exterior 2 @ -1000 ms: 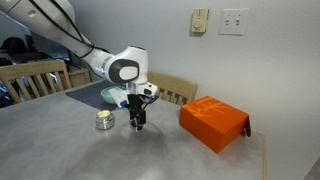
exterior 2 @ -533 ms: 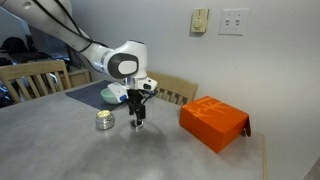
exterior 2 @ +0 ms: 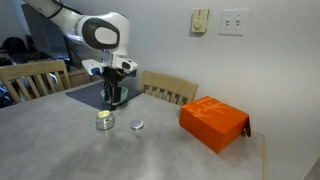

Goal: Remove the lid from the jar and put it on the table

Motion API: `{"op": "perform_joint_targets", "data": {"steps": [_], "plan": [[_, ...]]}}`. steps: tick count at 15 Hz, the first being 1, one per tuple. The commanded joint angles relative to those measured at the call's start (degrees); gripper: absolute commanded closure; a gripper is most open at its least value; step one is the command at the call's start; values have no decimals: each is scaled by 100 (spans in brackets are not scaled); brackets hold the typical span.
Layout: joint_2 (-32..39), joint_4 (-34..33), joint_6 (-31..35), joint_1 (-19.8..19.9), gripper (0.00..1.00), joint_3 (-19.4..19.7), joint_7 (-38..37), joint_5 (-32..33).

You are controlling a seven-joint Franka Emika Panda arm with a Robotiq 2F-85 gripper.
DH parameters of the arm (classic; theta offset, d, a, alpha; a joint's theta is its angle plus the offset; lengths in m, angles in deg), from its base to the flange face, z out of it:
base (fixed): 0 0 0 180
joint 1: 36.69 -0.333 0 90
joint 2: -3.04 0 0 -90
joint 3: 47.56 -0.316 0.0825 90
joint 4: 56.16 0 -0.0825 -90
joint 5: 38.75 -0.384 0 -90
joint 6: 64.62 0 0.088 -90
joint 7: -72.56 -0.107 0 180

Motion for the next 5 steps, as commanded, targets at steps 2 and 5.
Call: {"op": "perform_joint_targets", "data": {"steps": [2, 5], "plan": [[-130, 140, -18, -38, 0, 20, -1, -12], [-128, 195, -18, -28, 0, 25, 0, -13]]}}
